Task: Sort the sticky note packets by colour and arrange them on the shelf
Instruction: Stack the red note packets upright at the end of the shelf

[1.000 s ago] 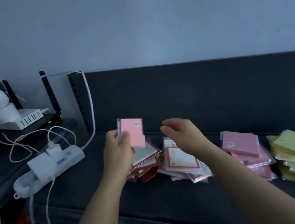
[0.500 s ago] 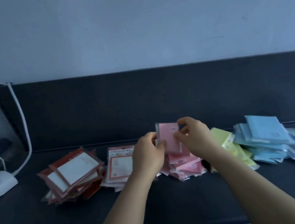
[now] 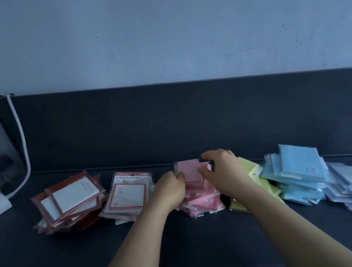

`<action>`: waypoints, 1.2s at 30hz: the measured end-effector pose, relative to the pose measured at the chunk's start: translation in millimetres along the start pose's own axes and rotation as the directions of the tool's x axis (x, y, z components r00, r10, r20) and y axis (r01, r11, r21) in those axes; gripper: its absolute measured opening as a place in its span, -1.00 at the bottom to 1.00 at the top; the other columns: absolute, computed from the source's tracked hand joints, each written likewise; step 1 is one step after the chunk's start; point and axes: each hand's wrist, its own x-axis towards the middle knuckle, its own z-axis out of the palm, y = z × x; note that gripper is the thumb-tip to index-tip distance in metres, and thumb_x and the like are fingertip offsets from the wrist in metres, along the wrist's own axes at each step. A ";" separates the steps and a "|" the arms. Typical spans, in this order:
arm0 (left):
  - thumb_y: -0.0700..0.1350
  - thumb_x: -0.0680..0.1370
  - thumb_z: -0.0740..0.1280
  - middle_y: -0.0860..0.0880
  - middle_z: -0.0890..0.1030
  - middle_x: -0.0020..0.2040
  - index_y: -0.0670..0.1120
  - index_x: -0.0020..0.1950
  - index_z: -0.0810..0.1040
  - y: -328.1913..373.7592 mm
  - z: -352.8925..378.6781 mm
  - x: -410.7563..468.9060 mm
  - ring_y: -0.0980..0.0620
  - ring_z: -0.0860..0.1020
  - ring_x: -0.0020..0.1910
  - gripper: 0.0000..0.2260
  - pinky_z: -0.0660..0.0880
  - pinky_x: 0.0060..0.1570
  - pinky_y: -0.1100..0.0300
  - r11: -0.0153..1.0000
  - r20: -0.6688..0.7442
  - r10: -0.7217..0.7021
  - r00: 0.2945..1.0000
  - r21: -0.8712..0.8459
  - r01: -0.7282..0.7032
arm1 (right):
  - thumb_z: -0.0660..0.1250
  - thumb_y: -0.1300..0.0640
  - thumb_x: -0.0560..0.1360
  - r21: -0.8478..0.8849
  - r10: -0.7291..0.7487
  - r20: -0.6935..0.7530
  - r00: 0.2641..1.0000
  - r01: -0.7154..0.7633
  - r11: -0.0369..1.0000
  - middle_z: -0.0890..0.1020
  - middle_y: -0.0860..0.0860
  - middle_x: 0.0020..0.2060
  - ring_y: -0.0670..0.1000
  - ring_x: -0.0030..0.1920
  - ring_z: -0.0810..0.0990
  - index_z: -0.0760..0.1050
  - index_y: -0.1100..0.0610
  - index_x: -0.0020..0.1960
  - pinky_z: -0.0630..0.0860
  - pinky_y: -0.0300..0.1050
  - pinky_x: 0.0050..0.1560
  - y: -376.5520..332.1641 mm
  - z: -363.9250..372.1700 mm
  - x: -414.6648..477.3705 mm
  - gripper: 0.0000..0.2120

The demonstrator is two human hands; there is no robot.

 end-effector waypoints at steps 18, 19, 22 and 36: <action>0.01 0.63 0.18 -0.03 0.56 0.24 -0.10 0.35 0.48 -26.2 -76.4 -24.4 0.02 0.52 0.19 -0.65 0.47 0.19 0.08 0.948 -0.336 0.313 0.888 0.172 -0.269 | 0.22 0.04 0.59 -0.101 -0.186 -0.049 0.981 0.181 0.978 0.46 0.00 0.36 0.00 0.38 0.37 0.38 0.13 0.41 0.19 -0.08 0.44 -41.6 -0.1 4.0 -0.58; 0.02 0.63 0.18 -0.02 0.53 0.29 -0.08 0.39 0.45 -34.8 -85.9 -25.6 0.02 0.49 0.24 -0.63 0.45 0.21 0.10 0.945 -0.341 0.316 0.885 0.197 -0.262 | 0.23 0.04 0.59 -0.109 -0.203 -0.055 0.978 0.196 0.975 0.47 0.00 0.36 0.00 0.38 0.37 0.38 0.14 0.41 0.18 -0.09 0.45 -50.7 5.1 5.6 -0.58; 0.07 0.61 0.21 0.00 0.48 0.34 -0.03 0.43 0.40 -67.3 -118.1 -29.6 0.02 0.46 0.29 -0.59 0.42 0.22 0.12 0.922 -0.328 0.339 0.882 0.302 -0.242 | 0.26 -0.01 0.57 -0.119 -0.231 -0.026 0.973 0.226 0.967 0.44 -0.01 0.38 -0.02 0.40 0.35 0.37 0.11 0.43 0.11 -0.14 0.46 -82.0 23.5 7.8 -0.54; 0.36 0.32 0.40 0.12 -0.09 0.55 0.22 0.54 -0.09 -183.8 -180.1 -9.5 -0.08 -0.11 0.54 -0.04 -0.01 0.47 -0.17 0.729 0.053 0.270 0.961 0.641 -0.240 | 0.49 -0.22 0.26 -0.178 -0.013 0.239 0.971 0.057 0.982 0.15 -0.01 0.51 0.10 0.47 0.16 0.11 -0.09 0.50 0.13 0.00 0.47 -142.0 131.3 4.4 -0.06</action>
